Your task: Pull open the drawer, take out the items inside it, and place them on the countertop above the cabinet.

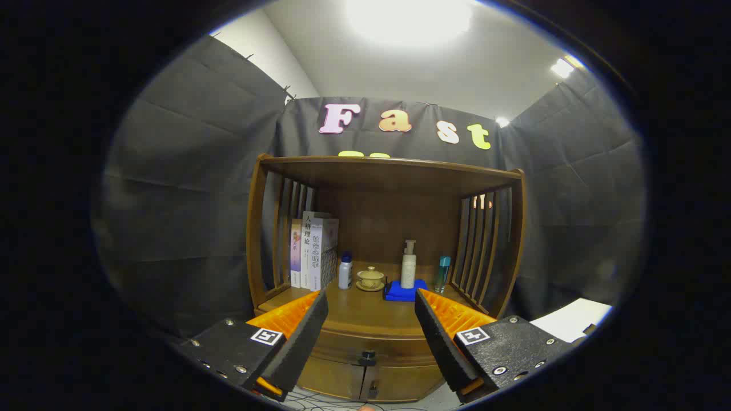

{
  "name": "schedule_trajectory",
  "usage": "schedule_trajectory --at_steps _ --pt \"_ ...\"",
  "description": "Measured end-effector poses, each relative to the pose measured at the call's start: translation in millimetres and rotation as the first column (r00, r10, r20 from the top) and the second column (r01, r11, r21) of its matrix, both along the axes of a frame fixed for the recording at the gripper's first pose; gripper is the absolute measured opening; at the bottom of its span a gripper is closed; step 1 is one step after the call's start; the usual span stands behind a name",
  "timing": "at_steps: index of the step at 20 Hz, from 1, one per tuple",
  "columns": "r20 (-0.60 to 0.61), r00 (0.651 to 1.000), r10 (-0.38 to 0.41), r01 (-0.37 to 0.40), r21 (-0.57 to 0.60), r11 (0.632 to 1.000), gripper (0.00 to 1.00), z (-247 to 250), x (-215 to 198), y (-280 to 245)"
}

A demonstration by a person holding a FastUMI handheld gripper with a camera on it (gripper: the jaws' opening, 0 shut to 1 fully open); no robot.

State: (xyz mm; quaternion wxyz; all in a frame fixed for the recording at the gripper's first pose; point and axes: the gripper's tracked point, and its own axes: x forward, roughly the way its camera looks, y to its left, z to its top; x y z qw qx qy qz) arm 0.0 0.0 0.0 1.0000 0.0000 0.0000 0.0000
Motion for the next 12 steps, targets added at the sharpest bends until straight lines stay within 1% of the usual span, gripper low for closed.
schedule_trajectory --at_steps 2,4,7,10,12 --pt "0.002 1.0 -0.006 0.006 -0.03 1.0 0.95 0 -1 2" --pt "0.002 1.0 -0.003 0.003 -0.033 0.999 0.95 1 -3 6" --pt "-0.002 1.0 0.03 -0.03 0.014 0.999 0.95 3 -4 16" --pt "-0.005 0.999 0.037 -0.036 0.066 0.997 0.95 3 -5 15" --pt "-0.006 0.999 0.037 -0.036 0.069 0.997 0.95 1 -3 13"
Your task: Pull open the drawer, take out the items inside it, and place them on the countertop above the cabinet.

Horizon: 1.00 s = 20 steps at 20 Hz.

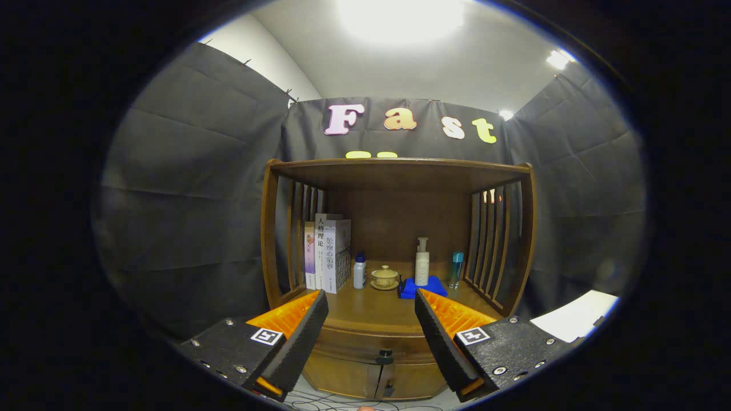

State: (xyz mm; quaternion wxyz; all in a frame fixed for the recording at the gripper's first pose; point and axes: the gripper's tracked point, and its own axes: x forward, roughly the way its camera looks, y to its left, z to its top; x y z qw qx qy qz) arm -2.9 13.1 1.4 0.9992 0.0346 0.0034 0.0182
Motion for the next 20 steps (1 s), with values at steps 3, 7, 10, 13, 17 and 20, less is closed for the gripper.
schedule_trajectory --at_steps 3,7,10,13,17,20 --pt "0.003 1.0 -0.016 0.016 -0.033 0.999 0.95 0 2 -8" --pt "0.014 0.999 -0.031 0.032 -0.026 0.999 0.95 3 2 -13" --pt "0.011 0.999 -0.031 0.031 -0.017 0.999 0.95 0 3 -12" --pt "0.005 1.0 -0.021 0.021 0.004 1.0 0.95 -3 4 -7" --pt "-0.013 1.0 -0.012 0.012 -0.005 1.0 0.95 -13 7 -4" --pt "-0.034 0.999 -0.002 0.002 -0.01 1.0 0.95 -22 10 4"
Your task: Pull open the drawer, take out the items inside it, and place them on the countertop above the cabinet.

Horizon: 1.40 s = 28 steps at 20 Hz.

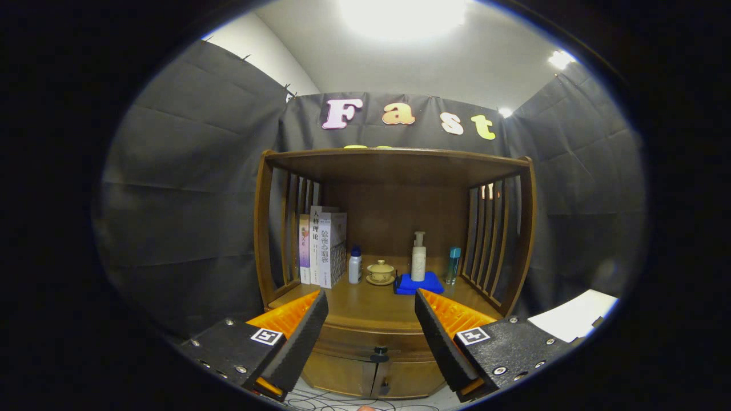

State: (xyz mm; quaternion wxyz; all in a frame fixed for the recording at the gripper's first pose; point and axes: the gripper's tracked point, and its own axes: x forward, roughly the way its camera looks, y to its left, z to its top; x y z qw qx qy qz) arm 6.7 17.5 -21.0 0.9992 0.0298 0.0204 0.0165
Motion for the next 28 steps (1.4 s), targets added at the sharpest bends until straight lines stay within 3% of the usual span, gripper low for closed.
schedule_trajectory --at_steps 6,11,14,19,28 --pt "-0.036 0.999 0.04 -0.04 -0.003 0.999 0.95 -12 -4 24" --pt "-0.041 0.995 0.089 -0.084 0.091 0.992 0.95 -25 -1 47" --pt "-0.052 0.993 0.102 -0.098 0.071 0.993 0.95 -45 10 46" --pt "-0.069 0.997 -0.033 0.022 -0.153 0.988 0.95 -90 38 9" --pt "-0.166 0.983 -0.084 0.061 -0.136 0.989 0.95 -167 58 12"
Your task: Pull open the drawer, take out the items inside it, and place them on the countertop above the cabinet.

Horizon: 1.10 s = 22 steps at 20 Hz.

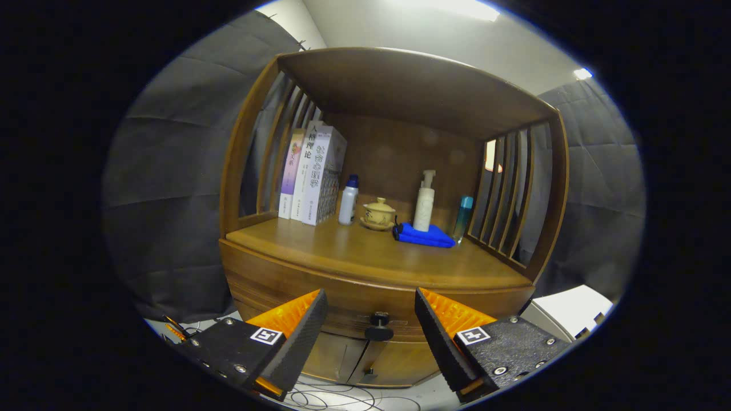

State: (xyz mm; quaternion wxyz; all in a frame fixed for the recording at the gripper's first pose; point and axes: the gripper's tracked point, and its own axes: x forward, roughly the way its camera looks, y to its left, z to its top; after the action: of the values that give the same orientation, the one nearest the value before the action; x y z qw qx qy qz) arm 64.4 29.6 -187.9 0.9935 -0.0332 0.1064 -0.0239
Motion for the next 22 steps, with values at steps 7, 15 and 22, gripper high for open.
schedule_trajectory --at_steps 7,15,22 --pt "-0.047 0.994 -0.101 0.104 0.058 0.993 0.95 -54 12 -28" --pt "-0.11 0.991 -0.079 0.089 0.093 0.992 0.89 -91 28 -28" --pt "-0.118 0.992 -0.042 0.058 0.138 0.989 0.54 -100 33 -20"
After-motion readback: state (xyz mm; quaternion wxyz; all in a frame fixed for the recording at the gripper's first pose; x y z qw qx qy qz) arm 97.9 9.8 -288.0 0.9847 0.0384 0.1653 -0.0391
